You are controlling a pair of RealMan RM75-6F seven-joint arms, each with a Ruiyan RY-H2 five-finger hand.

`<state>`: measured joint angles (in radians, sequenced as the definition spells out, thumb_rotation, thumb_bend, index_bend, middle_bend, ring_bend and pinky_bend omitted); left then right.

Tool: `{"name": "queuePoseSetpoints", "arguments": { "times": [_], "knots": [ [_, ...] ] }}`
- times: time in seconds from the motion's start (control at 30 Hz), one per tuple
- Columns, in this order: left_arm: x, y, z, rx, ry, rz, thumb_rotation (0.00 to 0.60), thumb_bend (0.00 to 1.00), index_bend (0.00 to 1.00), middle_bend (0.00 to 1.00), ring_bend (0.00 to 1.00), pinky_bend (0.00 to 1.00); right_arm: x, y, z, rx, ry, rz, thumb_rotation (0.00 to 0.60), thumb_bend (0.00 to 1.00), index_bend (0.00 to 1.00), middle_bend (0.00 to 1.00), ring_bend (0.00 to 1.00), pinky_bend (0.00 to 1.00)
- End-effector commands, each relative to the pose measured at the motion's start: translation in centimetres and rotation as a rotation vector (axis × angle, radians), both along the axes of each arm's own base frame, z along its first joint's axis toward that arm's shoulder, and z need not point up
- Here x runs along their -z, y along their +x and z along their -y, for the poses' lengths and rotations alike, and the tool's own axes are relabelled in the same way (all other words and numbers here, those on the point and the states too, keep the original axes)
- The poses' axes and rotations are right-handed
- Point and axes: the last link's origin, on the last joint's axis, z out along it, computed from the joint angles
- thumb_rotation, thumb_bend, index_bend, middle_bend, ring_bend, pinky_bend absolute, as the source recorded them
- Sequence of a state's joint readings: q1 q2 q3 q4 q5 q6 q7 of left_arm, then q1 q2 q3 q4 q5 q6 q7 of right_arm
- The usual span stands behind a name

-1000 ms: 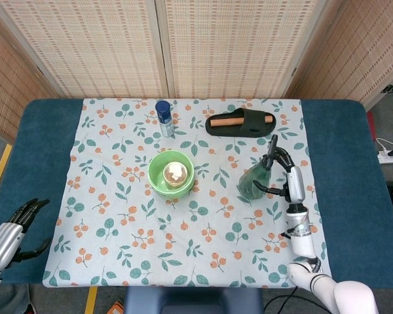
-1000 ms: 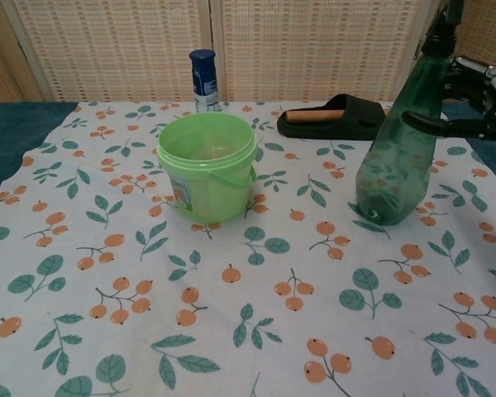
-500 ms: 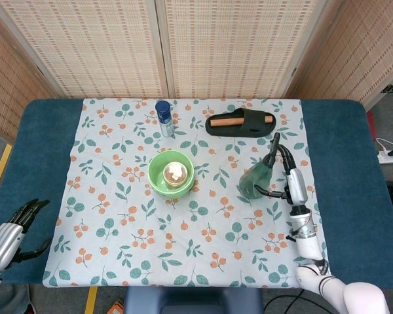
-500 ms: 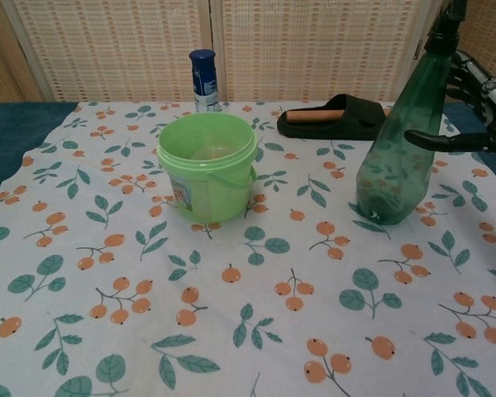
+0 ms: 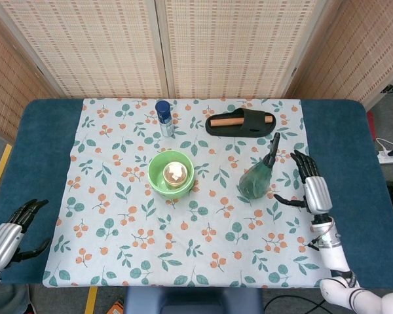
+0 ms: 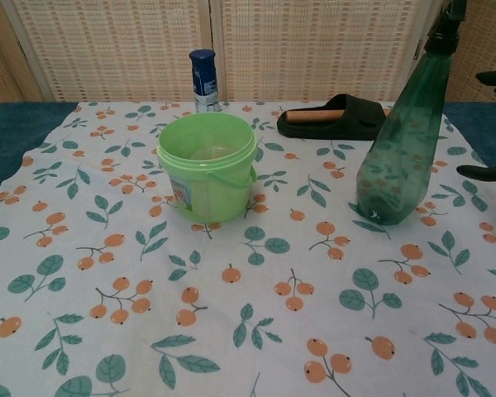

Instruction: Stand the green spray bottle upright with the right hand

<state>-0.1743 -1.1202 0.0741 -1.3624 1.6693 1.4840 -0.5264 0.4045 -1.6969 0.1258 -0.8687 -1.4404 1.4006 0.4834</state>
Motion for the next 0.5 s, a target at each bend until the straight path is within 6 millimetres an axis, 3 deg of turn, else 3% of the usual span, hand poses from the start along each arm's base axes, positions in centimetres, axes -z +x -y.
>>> {"name": "queuePoseSetpoints", "arguments": {
  "times": [0.03,0.23,0.5],
  "knots": [
    [-0.1,0.2,0.0,0.007,0.008,0.007,0.6,0.32,0.07,0.1,0.0,0.11,-5.9,-1.3,-4.6,0.27,0.006,-0.552,0.6,0.0,0.0,0.0,0.0,0.0],
    [0.0,0.7,0.0,0.029,0.011,0.005,0.6,0.32,0.03,0.1,0.0,0.11,-9.1,-0.7,-5.9,0.358,0.036,-0.643,0.6,0.0,0.0,0.0,0.0,0.0],
    [-0.3,0.5,-0.1,0.015,0.031,0.009,0.6,0.32,0.06,0.1,0.0,0.11,-10.4,-0.5,-7.8,0.323,-0.024,-0.721,0.6,0.0,0.0,0.0,0.0,0.0]
  ]
}}
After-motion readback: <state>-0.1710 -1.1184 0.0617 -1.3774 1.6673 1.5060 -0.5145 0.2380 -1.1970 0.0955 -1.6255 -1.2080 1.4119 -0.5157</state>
